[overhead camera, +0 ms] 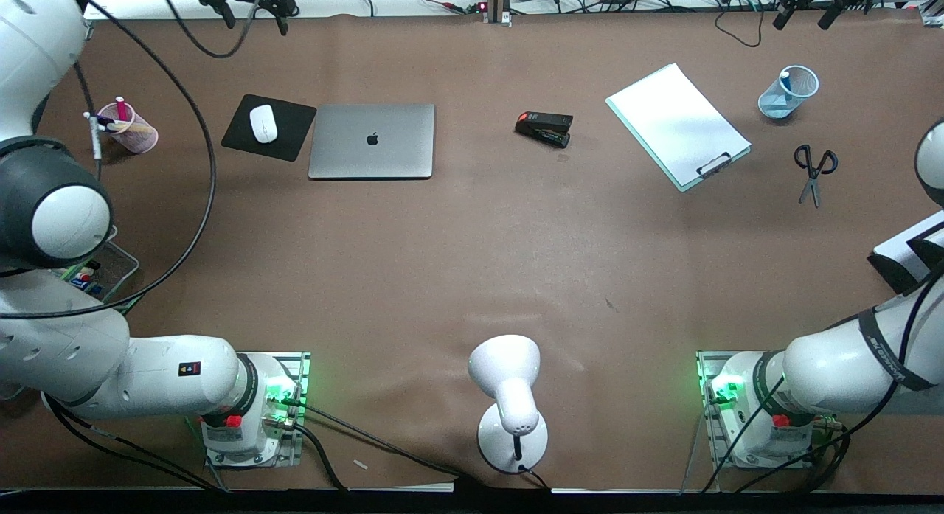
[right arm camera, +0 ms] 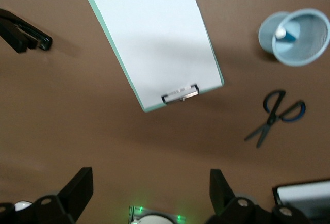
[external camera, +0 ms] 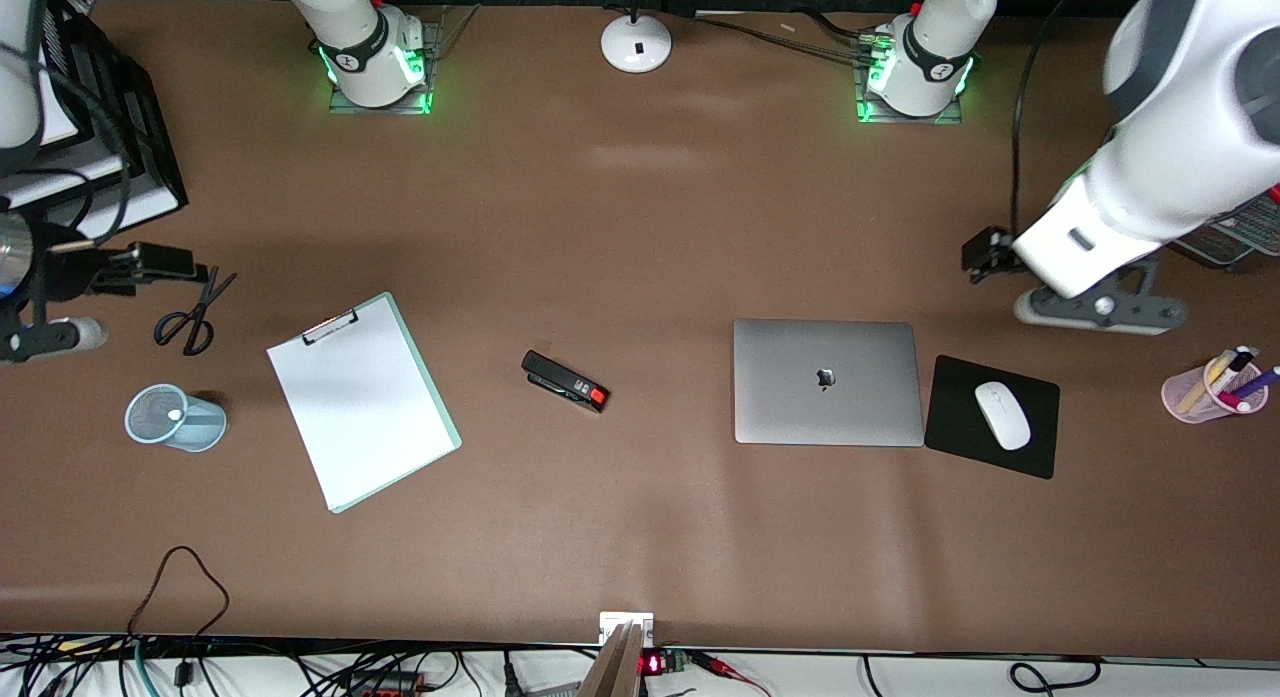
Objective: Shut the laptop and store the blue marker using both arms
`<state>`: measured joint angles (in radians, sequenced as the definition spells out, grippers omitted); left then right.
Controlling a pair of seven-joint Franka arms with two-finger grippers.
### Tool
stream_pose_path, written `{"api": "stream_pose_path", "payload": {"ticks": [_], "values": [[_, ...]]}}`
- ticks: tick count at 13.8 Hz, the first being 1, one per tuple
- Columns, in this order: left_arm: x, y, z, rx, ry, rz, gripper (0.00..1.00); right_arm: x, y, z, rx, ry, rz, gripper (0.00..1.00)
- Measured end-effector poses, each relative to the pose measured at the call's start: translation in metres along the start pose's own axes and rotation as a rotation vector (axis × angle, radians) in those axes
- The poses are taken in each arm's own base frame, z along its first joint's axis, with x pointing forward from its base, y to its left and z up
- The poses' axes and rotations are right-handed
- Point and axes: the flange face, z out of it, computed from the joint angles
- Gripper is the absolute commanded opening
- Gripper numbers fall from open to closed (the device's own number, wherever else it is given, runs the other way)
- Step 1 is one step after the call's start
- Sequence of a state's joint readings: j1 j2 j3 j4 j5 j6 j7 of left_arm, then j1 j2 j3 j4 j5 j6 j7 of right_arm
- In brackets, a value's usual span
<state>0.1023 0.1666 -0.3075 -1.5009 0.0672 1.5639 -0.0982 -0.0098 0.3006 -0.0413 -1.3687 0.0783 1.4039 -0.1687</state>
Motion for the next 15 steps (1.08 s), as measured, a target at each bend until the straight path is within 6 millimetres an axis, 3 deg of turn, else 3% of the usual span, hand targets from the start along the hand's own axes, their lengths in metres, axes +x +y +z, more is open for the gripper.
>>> {"api": "stream_pose_path", "payload": {"ticks": [3, 7, 10, 15], "values": [[-0.022, -0.042, -0.001, -0.040, 0.013, 0.011, 1.00, -0.025, -0.013, 0.003, -0.073, 0.046, 0.016, 1.00], [-0.047, -0.081, 0.015, -0.040, 0.012, -0.023, 1.00, -0.067, -0.022, -0.003, -0.090, 0.123, 0.048, 1.00], [-0.050, -0.082, 0.015, -0.039, 0.020, -0.023, 1.00, -0.094, -0.031, -0.024, -0.092, 0.172, 0.050, 1.00], [-0.056, -0.076, 0.001, -0.037, 0.025, -0.014, 1.00, -0.124, -0.043, -0.038, -0.095, 0.214, 0.037, 1.00]]}}
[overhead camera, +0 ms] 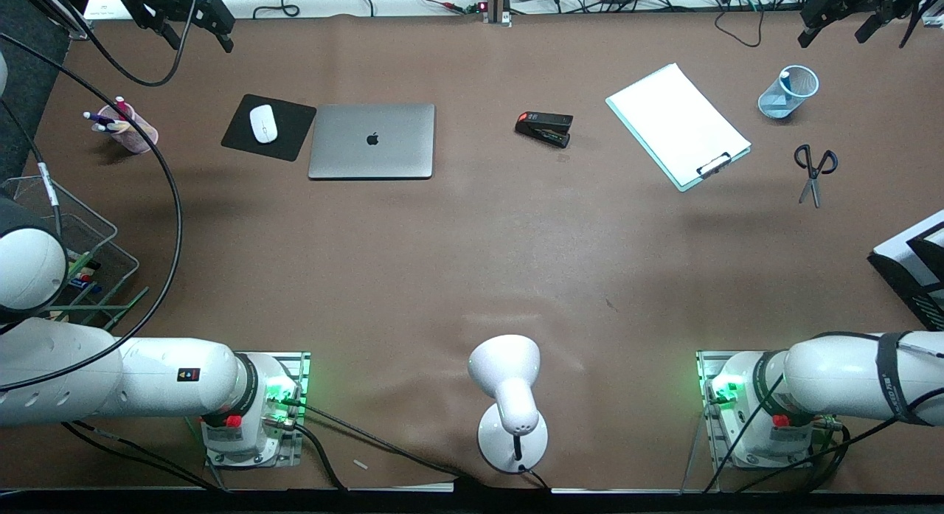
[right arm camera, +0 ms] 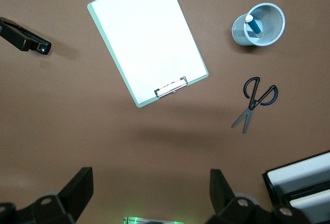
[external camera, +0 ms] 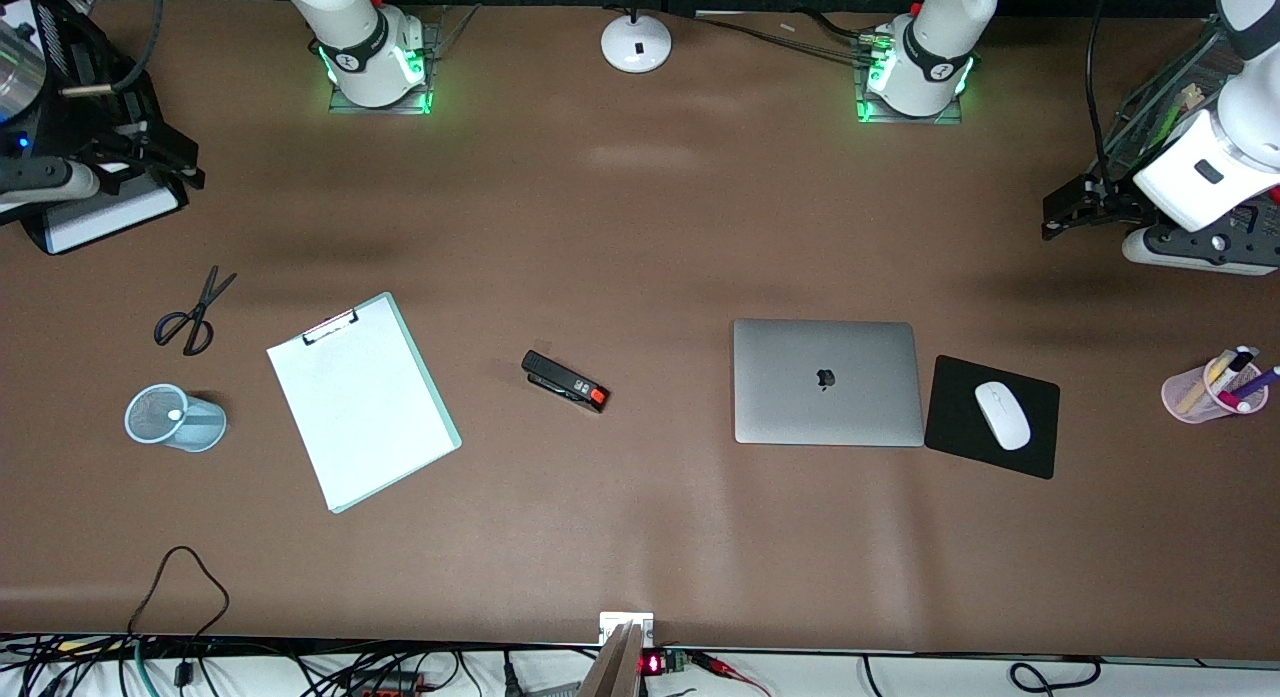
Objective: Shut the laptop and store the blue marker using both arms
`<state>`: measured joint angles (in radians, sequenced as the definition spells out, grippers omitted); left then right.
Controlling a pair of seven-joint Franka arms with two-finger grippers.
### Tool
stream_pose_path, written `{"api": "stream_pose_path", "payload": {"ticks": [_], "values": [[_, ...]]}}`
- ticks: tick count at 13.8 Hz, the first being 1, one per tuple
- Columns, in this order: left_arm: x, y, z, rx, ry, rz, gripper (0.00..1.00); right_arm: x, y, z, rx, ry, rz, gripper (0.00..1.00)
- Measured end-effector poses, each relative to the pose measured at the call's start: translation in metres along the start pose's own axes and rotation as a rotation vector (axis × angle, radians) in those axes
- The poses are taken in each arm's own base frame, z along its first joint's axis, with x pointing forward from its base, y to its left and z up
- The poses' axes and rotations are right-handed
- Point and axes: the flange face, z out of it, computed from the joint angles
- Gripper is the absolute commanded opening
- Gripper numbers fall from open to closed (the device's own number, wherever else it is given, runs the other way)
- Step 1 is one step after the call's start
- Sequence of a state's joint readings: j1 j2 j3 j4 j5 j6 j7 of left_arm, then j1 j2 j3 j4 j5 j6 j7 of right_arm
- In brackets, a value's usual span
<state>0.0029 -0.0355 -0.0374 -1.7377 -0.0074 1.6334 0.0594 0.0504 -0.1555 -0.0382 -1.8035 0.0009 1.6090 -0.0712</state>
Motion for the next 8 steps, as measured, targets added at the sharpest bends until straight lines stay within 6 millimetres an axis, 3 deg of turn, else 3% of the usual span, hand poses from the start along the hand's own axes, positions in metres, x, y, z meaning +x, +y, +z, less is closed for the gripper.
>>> {"api": "stream_pose_path", "payload": {"ticks": [3, 8], "values": [[-0.0027, 0.0012, -0.0119, 0.000, -0.007, 0.000, 1.00, -0.0024, -0.0022, -0.0056, -0.001, 0.014, -0.004, 1.00], [-0.0027, -0.0003, -0.0132, -0.001, -0.015, -0.015, 1.00, 0.0011, -0.0033, -0.0076, -0.002, 0.041, -0.006, 1.00]]}}
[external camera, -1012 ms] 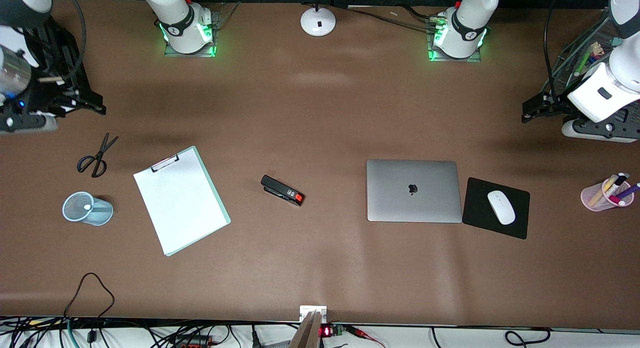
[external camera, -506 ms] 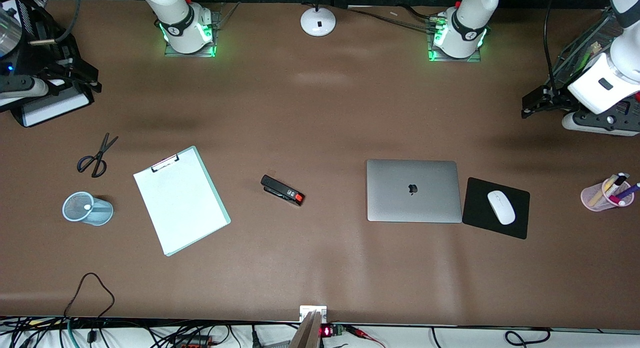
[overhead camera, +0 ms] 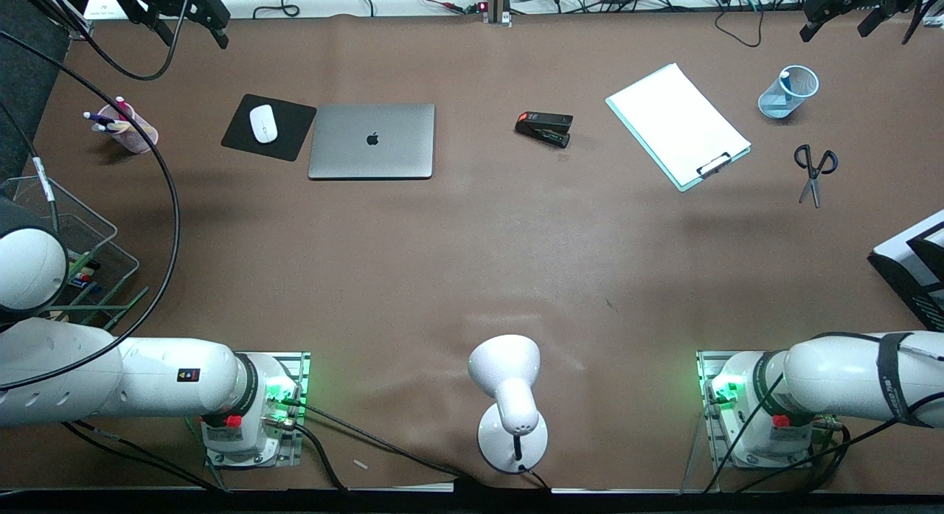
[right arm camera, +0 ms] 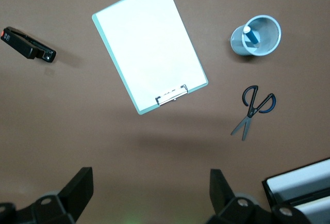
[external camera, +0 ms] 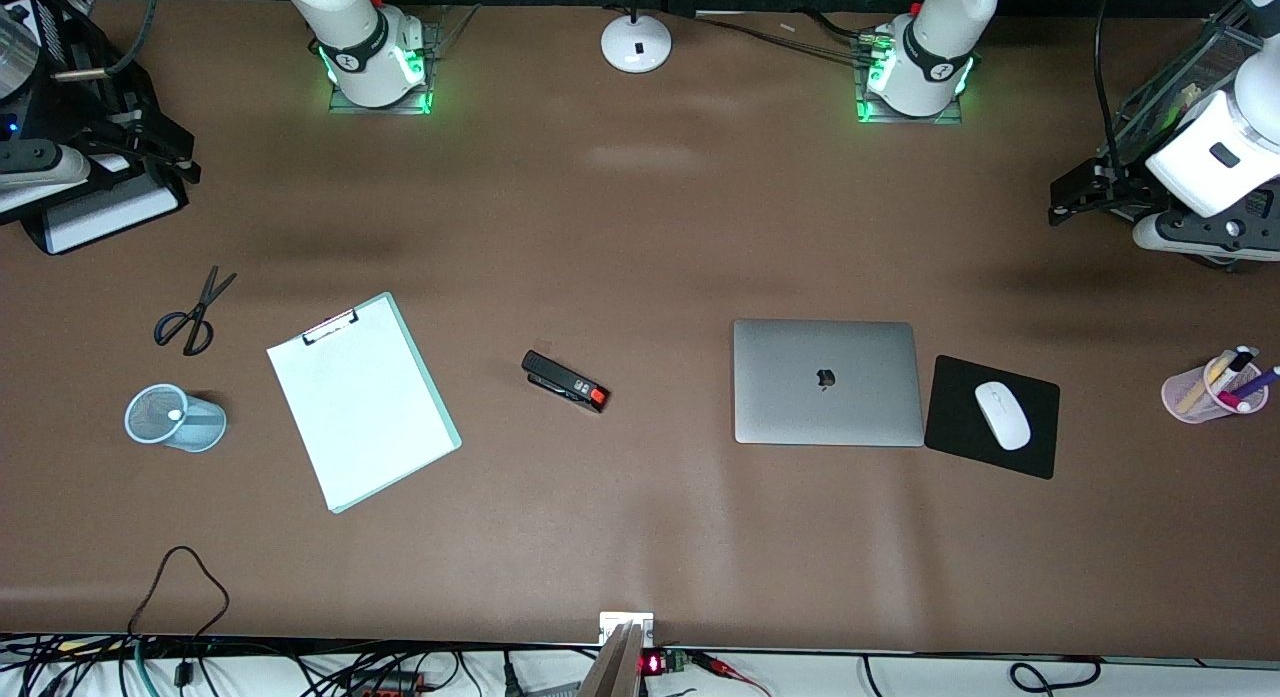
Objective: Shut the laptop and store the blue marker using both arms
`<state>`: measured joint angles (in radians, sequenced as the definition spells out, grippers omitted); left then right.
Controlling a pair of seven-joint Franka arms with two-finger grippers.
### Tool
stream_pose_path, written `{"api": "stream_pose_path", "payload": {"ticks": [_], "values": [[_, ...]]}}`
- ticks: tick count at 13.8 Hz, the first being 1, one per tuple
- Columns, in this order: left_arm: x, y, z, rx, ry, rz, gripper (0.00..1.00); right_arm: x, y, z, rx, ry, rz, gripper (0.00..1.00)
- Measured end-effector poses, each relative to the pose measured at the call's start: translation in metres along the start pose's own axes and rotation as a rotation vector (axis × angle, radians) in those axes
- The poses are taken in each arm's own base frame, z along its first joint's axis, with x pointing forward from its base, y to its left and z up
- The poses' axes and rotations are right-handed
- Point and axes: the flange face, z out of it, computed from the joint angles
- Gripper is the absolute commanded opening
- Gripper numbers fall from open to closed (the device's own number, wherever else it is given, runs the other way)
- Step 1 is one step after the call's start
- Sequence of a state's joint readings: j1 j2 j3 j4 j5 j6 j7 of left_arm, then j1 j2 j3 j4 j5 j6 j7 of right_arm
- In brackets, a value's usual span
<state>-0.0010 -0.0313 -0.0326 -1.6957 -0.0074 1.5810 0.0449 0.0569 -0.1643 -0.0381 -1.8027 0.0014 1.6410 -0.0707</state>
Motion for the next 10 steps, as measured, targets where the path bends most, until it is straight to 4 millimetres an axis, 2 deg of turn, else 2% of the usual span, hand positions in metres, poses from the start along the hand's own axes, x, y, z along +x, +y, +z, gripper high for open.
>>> {"api": "stream_pose_path", "payload": {"ticks": [4, 6, 8, 10], "values": [[0.004, -0.013, -0.004, -0.002, 0.009, -0.041, 1.00, 0.012, 0.002, -0.002, 0.002, 0.023, 0.004, 1.00], [0.005, -0.030, -0.005, -0.005, 0.013, -0.075, 1.00, 0.017, 0.002, -0.002, 0.004, 0.025, 0.010, 1.00], [0.009, -0.042, 0.001, -0.007, 0.001, -0.096, 1.00, 0.018, 0.003, -0.003, 0.003, 0.028, 0.011, 1.00], [0.014, -0.042, 0.010, -0.008, -0.014, -0.094, 1.00, 0.018, 0.003, -0.004, 0.003, 0.030, 0.011, 1.00]]}}
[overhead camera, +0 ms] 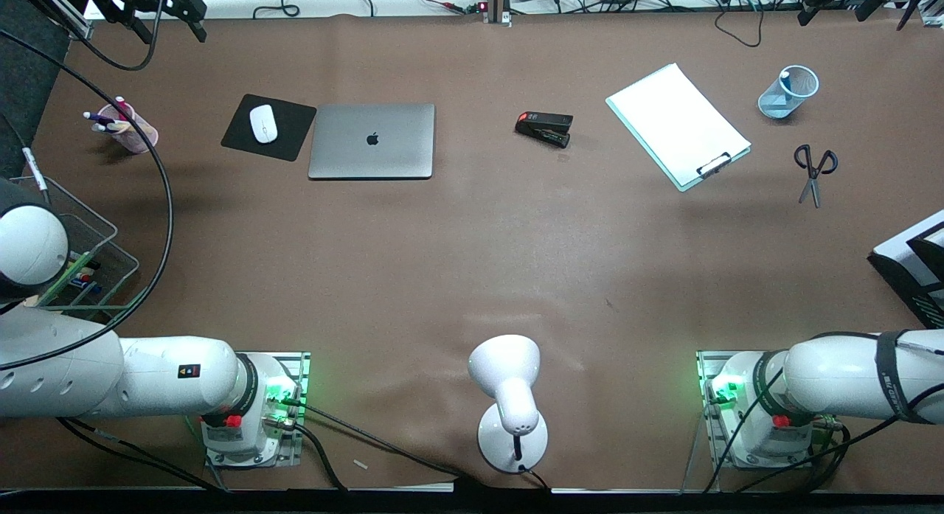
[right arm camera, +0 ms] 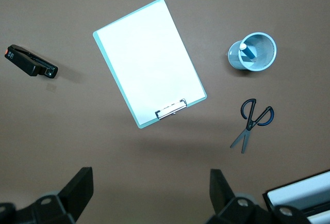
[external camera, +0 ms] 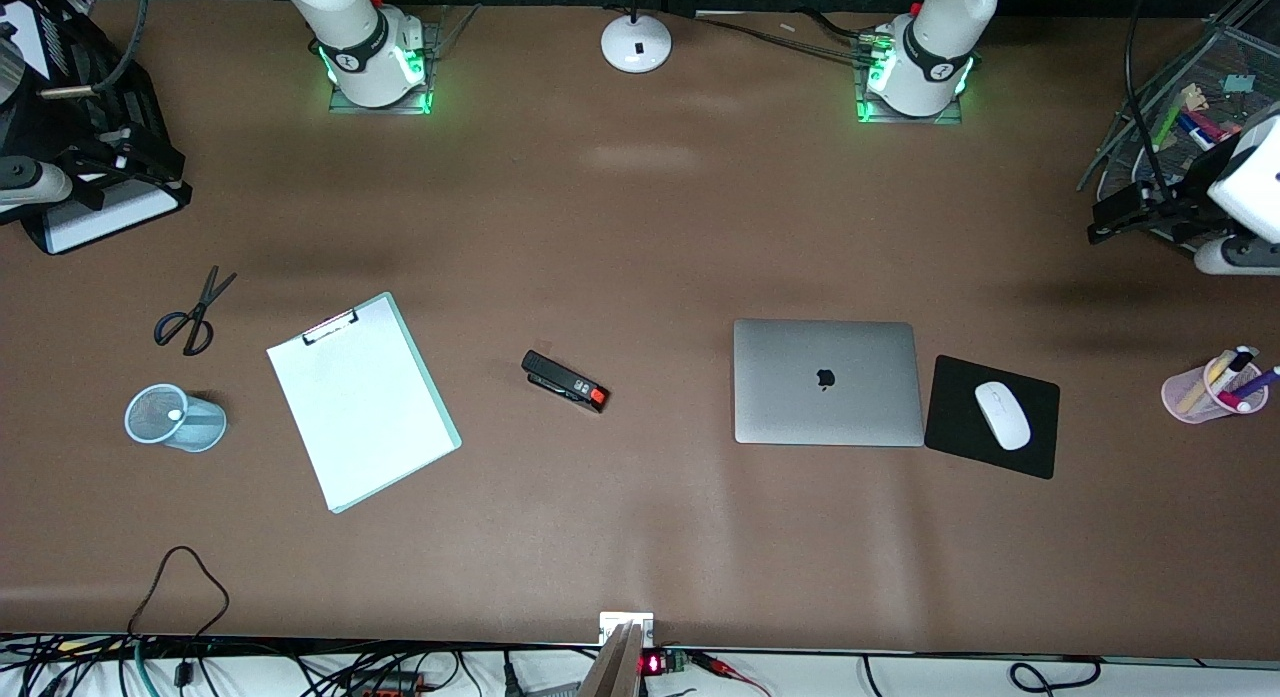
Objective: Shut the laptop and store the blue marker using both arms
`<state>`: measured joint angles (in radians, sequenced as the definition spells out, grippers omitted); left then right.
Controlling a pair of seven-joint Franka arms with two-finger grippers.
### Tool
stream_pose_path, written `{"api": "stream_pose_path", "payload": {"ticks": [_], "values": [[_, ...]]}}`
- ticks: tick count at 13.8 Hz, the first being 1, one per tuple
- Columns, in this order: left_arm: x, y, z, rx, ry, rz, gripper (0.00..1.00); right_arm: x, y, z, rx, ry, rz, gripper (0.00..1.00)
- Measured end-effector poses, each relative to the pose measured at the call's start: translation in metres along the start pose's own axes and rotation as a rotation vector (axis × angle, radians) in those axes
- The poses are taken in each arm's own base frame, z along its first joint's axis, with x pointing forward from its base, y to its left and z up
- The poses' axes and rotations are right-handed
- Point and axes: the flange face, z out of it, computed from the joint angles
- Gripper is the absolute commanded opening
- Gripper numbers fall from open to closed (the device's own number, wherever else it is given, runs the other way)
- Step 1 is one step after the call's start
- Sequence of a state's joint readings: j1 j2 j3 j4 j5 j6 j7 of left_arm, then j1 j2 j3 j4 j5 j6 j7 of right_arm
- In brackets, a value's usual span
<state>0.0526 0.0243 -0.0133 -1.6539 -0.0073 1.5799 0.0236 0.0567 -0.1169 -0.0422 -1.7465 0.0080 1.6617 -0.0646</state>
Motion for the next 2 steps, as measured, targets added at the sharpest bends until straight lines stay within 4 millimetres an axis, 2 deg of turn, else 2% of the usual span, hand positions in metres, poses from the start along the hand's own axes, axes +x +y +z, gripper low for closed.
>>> {"api": "stream_pose_path", "payload": {"ticks": [2], "values": [[0.0034, 0.0003, 0.0046, 0.000, -0.008, 0.001, 1.00, 0.0002, 0.0000, 0.0006, 0.000, -0.002, 0.000, 1.00]]}}
